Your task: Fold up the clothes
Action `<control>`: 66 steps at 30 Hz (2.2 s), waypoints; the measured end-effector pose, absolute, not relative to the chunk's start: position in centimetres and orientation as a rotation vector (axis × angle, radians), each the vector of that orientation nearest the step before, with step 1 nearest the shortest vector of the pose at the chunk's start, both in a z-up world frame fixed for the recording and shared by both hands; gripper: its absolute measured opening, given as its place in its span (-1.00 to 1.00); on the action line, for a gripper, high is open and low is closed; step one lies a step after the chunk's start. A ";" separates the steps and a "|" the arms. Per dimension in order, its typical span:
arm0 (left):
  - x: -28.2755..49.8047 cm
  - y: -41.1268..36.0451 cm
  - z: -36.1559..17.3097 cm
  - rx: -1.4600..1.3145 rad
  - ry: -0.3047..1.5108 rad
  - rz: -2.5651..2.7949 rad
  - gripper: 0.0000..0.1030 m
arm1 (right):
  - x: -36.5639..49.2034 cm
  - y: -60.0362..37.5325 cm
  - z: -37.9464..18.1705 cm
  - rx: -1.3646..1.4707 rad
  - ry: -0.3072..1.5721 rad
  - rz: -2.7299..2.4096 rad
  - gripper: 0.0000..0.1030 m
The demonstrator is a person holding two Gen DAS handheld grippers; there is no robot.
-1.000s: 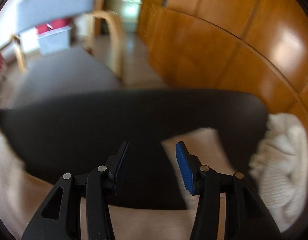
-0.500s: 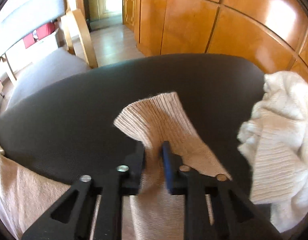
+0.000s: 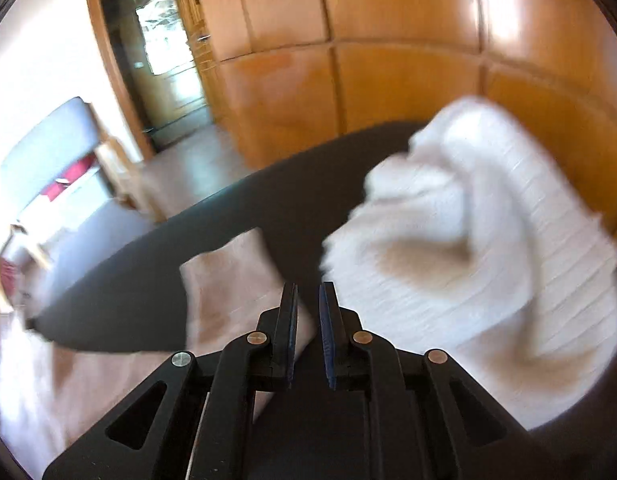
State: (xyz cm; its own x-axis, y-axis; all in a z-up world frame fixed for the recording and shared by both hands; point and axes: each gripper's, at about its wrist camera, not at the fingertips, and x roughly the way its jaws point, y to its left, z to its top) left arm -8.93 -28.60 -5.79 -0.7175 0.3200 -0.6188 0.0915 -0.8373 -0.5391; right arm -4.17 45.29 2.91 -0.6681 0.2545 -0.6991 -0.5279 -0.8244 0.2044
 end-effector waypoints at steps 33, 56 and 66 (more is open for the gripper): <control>-8.8 -28.9 -6.2 -1.098 -0.898 2.635 -0.63 | 2.3 48.0 2.2 -0.815 0.586 2.300 -0.77; -8.8 -28.9 -6.2 -1.099 -0.899 2.636 -0.63 | -8.3 21.2 -0.8 -1.232 0.246 3.040 -0.67; -9.2 -28.5 -6.0 -1.109 -0.859 2.659 -0.63 | -13.3 22.6 -3.8 -1.363 0.353 2.918 -0.80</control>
